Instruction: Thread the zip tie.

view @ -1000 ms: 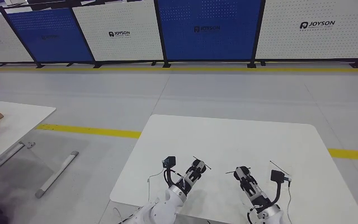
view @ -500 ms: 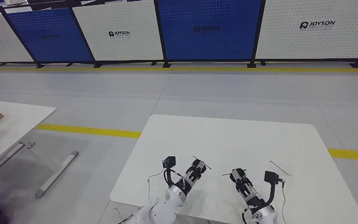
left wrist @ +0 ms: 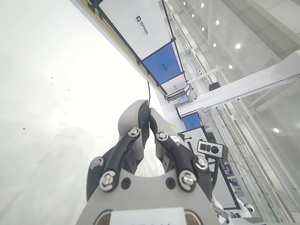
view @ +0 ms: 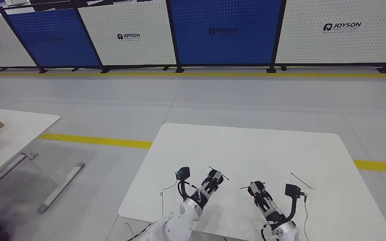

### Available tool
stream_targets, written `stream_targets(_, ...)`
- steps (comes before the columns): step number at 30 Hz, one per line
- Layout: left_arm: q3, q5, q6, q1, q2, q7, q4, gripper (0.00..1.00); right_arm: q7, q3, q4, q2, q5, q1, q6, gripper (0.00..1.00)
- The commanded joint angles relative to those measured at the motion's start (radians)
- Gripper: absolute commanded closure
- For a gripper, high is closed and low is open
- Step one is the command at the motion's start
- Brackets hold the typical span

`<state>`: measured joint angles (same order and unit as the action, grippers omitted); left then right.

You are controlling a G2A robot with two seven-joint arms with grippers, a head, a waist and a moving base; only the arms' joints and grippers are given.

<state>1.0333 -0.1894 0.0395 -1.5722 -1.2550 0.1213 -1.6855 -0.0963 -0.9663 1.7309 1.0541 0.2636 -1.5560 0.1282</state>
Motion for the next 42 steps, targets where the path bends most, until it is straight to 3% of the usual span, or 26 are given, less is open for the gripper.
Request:
stream_targets(1,0.000,0.000,0.000,0.000,0.000,0.000,0.000,1.00,0.000,0.000,0.000,0.000,0.000,0.000,0.000,1.00)
stream_targets(3,0.000,0.000,0.000,0.000,0.000,0.000,0.000,1.00,0.000,0.000,0.000,0.001,-0.006,-0.001,0.002,1.00)
stream_targets(8,0.000,0.000,0.000,0.000,0.000,0.000,0.000,1.00,-0.049,0.028,-0.019,0.022,0.007,0.025,-0.082,1.00)
stream_targets(12,0.000,0.000,0.000,0.000,0.000,0.000,0.000,1.00,-0.028,0.057,-0.056,0.043,-0.051,0.061,-0.048,1.00)
stream_targets(21,0.000,0.000,0.000,0.000,0.000,0.000,0.000,1.00,-0.026,0.059,-0.057,0.044,-0.054,0.062,-0.046,1.00)
stream_targets(31,0.000,0.000,0.000,0.000,0.000,0.000,0.000,1.00,-0.040,0.068,-0.075,0.069,-0.104,0.067,0.009,1.00)
stream_targets(42,0.000,0.000,0.000,0.000,0.000,0.000,0.000,1.00,-0.040,0.073,-0.083,0.075,-0.109,0.074,0.006,1.00)
